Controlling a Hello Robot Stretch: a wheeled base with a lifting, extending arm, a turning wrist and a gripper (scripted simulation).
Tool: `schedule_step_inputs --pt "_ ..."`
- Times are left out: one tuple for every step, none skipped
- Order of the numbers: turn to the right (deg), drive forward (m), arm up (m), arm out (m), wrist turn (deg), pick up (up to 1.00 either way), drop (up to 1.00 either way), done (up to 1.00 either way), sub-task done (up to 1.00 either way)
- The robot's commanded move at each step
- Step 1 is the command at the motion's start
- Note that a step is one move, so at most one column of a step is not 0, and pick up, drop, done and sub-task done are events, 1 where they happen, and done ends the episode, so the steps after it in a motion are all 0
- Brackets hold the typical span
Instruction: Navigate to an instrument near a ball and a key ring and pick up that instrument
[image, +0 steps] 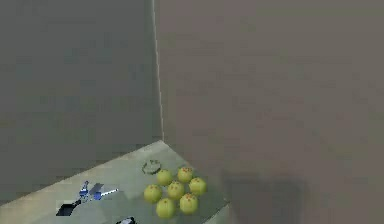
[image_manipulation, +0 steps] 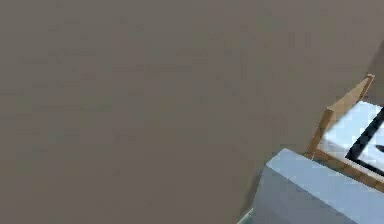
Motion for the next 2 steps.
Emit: schedule_step_inputs --pt "-45.0 0.00 0.00 0.00 0.0 0.00 0.00 0.00 0.00" --pt "-45.0 0.00 0.00 0.00 0.0 0.00 0.00 0.00 0.00"
